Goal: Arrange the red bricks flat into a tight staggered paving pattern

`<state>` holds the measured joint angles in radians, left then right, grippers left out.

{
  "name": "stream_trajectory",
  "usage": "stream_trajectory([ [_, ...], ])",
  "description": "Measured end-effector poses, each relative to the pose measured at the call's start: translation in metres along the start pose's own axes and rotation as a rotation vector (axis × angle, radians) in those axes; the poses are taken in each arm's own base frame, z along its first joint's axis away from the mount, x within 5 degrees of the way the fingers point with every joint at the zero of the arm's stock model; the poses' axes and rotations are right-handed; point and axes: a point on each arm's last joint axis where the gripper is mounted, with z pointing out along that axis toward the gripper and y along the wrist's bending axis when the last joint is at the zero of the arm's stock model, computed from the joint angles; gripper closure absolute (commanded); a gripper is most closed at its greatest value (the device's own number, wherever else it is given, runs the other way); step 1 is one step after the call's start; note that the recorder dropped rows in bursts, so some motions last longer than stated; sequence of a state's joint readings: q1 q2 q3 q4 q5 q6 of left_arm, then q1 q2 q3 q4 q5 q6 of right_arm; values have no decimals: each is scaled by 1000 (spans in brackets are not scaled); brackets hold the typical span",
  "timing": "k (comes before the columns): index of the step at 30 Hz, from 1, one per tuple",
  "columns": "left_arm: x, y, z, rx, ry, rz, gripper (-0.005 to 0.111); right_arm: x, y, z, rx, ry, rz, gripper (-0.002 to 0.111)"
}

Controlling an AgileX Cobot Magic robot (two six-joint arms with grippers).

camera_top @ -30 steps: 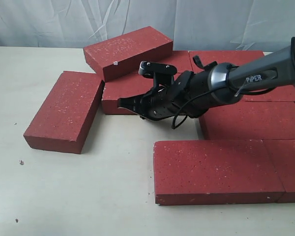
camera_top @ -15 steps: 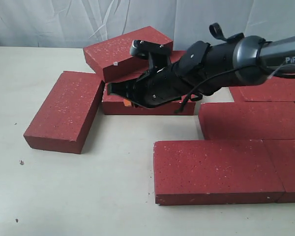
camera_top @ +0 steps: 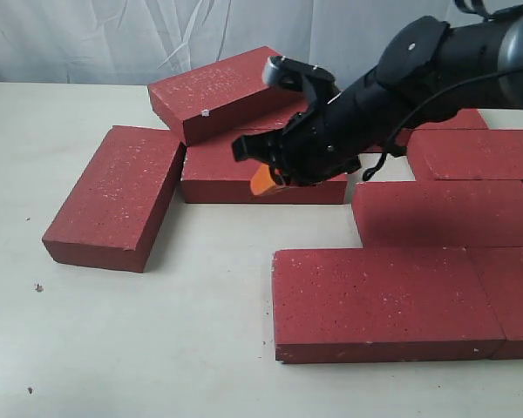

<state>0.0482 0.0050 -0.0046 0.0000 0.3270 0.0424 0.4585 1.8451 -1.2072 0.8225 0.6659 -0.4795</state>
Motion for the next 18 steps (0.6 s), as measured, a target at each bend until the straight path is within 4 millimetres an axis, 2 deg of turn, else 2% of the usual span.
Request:
stream_trajectory([
  [11,0,0,0,0,0,0,107,-9,-62,-44,50,-27,125,109],
  [18,0,0,0,0,0,0,107,-8,-90,-60,118,-24,133,109],
])
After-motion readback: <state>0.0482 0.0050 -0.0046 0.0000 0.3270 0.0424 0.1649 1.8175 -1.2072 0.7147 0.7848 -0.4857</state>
